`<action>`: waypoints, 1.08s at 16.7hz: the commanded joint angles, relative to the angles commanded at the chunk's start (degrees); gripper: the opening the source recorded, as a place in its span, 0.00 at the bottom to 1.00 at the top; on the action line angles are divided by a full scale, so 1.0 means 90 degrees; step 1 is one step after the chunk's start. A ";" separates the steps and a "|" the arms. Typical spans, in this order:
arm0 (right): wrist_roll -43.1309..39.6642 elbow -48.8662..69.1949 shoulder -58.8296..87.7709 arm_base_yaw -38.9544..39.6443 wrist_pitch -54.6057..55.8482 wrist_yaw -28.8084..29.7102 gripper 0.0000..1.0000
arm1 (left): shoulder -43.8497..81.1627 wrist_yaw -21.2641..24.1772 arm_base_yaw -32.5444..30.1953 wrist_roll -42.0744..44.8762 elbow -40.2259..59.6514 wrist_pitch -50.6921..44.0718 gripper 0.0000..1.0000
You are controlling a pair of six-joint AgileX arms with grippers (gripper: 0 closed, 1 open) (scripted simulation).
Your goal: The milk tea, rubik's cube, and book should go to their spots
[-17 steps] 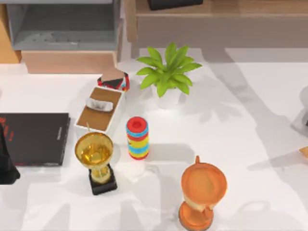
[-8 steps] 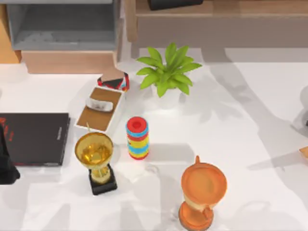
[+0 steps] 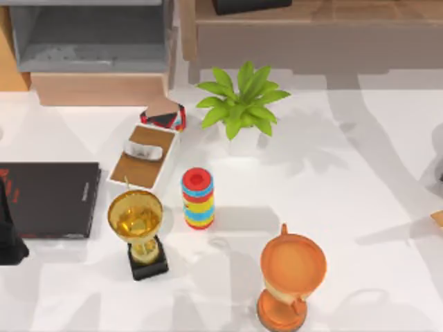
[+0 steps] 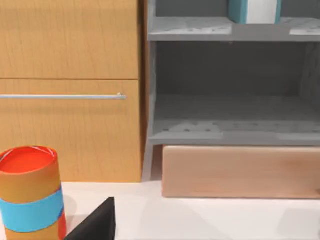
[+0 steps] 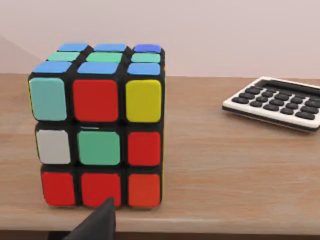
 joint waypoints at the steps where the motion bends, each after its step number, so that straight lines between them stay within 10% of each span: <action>1: 0.0000 -0.0521 -0.0565 -0.0116 -0.0007 -0.0122 1.00 | 0.0000 0.0000 0.0000 0.0000 0.0000 0.0000 1.00; 18: -0.0043 -0.9508 -0.9827 -0.2154 -0.0165 -0.2306 1.00 | 0.0000 0.0000 0.0000 0.0000 0.0000 0.0000 1.00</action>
